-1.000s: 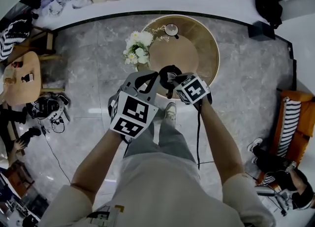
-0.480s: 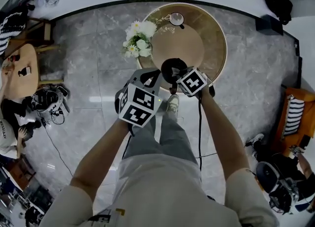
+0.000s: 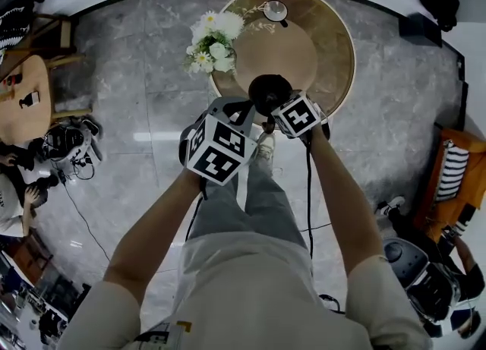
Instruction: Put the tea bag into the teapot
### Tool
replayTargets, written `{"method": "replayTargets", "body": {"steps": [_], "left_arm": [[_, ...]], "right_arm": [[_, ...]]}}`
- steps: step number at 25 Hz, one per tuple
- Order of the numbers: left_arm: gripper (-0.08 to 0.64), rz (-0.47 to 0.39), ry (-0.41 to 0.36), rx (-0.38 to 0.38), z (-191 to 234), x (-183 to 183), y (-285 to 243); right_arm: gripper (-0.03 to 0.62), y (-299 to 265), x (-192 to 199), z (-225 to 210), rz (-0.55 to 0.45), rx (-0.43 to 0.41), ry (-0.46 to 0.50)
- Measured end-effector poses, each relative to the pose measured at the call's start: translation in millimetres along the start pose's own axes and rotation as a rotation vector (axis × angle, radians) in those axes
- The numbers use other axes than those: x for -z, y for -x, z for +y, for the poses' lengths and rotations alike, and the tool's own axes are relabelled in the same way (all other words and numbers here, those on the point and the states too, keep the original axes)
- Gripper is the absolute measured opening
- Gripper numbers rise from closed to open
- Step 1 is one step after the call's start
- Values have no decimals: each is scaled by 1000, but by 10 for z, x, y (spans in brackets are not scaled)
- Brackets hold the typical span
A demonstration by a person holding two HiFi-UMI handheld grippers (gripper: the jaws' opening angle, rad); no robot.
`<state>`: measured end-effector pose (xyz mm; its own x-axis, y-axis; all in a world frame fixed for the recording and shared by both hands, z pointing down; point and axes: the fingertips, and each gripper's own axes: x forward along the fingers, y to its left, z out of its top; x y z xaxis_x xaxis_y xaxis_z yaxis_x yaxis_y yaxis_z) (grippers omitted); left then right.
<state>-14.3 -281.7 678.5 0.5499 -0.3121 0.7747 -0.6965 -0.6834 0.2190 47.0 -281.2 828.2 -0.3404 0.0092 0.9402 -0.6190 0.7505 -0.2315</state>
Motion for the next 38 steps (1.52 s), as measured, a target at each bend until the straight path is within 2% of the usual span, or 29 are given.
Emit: {"method": "replayTargets", "body": {"steps": [2, 7, 14, 19, 29, 38], "left_arm": [[8, -4, 9, 7, -14, 1, 0], [8, -3, -9, 11, -26, 3, 55], [8, -17, -22, -20, 11, -89, 278], [8, -45, -40, -71, 109, -254, 552], [8, -142, -76, -159, 138, -805, 1204], [8, -298, -156, -250, -48, -1430, 1988]], "right_arm": [[118, -3, -13, 30, 5, 0, 1], [140, 100, -65, 98, -22, -2, -12], [101, 507, -190, 94, -104, 45, -30], [29, 946, -403, 50, -215, 126, -29], [9, 2184, -974, 164, -448, 245, 16], [6, 3527, -1401, 481, -717, 314, 55]]}}
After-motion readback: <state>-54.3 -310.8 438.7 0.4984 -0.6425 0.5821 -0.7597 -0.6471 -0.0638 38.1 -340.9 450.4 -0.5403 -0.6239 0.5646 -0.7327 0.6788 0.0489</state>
